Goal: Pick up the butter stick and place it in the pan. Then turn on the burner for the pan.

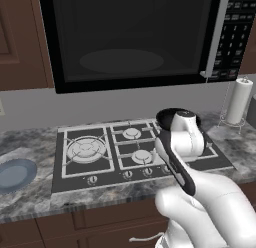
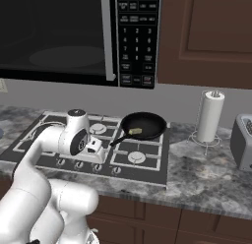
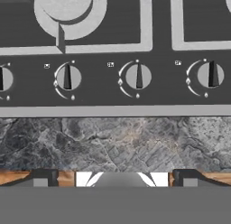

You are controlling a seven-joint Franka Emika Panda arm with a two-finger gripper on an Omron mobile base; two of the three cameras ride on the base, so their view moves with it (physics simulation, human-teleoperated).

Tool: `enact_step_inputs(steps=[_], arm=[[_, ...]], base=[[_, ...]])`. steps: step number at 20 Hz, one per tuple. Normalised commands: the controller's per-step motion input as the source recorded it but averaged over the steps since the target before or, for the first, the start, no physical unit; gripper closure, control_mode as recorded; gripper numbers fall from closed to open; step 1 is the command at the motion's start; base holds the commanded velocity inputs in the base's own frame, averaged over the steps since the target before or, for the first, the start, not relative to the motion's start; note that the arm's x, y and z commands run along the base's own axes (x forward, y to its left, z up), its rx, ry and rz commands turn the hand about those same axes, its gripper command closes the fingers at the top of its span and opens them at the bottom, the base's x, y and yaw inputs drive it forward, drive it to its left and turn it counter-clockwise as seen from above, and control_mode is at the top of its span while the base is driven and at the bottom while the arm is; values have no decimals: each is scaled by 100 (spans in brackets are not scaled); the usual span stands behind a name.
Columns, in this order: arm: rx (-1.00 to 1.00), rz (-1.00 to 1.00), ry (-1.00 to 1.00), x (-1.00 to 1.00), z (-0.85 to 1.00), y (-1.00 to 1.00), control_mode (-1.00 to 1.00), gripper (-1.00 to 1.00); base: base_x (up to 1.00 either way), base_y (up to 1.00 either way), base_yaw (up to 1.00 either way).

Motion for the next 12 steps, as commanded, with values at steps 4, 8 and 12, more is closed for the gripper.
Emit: enact_step_inputs(steps=[4, 8, 12], arm=[[0, 2, 0, 6, -21, 0, -100, -100], [0, 3, 0, 9, -20, 0, -100, -100], [0, 3, -1, 15, -19, -4, -100, -100]], base=[[0, 0, 0], [0, 0, 0], [0, 0, 0]])
